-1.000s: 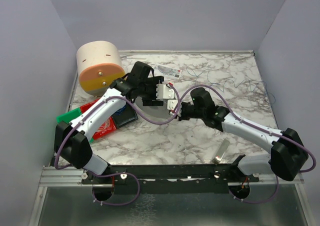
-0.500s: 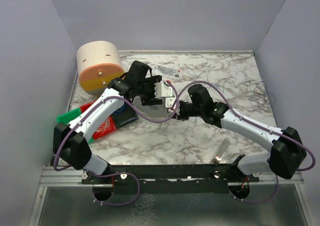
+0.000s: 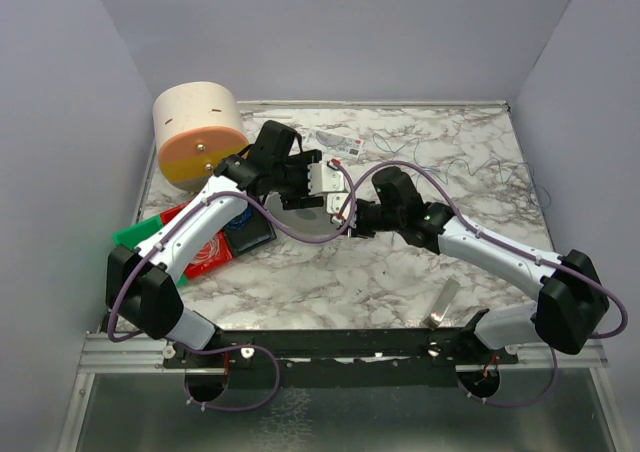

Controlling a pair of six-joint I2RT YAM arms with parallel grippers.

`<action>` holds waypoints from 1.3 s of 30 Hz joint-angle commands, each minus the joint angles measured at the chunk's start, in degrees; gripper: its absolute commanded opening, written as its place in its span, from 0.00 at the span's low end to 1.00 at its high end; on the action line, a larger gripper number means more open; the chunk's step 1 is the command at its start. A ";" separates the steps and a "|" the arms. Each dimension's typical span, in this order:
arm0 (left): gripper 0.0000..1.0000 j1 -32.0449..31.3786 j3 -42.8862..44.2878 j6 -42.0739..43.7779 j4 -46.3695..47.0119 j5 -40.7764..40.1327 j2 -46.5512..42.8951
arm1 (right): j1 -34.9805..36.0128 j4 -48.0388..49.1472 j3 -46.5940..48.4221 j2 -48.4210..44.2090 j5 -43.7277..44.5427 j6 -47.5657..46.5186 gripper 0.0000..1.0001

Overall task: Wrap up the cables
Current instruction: Place the cable at the center of the board.

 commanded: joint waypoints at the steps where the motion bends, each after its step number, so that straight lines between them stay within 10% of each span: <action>1: 0.49 -3.12 -1.76 8.90 -9.33 5.17 -1.58 | -2.32 5.76 2.58 -0.01 12.01 9.75 0.36; 25: 0.49 -3.93 -2.18 8.52 -9.99 5.53 -2.44 | -2.99 1.12 8.85 1.63 7.62 14.35 0.66; 39: 0.46 -4.72 -2.86 8.91 -9.97 5.25 -2.92 | -11.11 -4.67 15.49 1.31 -7.37 18.97 0.66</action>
